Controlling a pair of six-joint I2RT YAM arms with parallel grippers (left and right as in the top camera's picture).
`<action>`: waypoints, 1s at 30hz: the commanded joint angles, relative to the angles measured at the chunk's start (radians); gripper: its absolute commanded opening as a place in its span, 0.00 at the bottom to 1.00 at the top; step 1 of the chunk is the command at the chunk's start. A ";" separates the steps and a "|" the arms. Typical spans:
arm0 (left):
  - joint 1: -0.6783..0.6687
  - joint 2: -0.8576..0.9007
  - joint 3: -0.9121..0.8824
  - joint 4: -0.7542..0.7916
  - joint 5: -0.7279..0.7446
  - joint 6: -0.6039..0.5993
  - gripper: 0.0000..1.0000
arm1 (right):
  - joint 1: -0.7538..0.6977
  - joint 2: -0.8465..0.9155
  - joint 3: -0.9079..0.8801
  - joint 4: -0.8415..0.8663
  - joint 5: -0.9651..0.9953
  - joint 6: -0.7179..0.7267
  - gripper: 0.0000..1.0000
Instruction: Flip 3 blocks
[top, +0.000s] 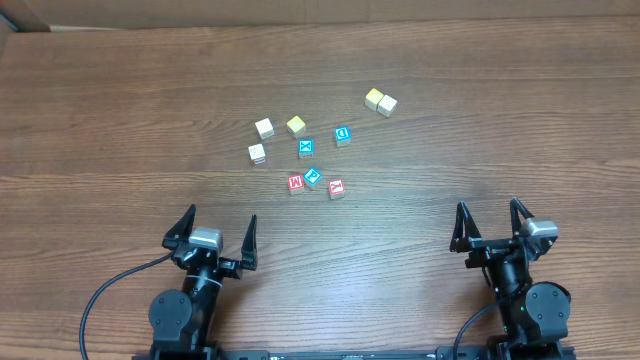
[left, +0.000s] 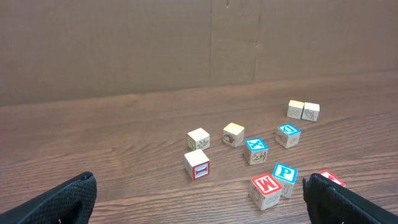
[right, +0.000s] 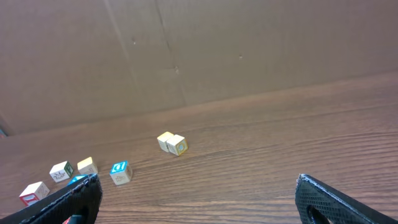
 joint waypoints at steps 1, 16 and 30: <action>0.006 -0.011 -0.005 0.000 0.001 0.005 1.00 | -0.004 -0.010 -0.010 0.007 -0.005 -0.008 1.00; 0.006 -0.011 -0.005 0.000 0.002 0.005 1.00 | -0.004 -0.010 -0.010 0.017 0.020 -0.014 1.00; 0.006 -0.011 -0.005 0.000 0.001 0.005 1.00 | -0.003 -0.010 -0.005 0.030 -0.080 -0.048 1.00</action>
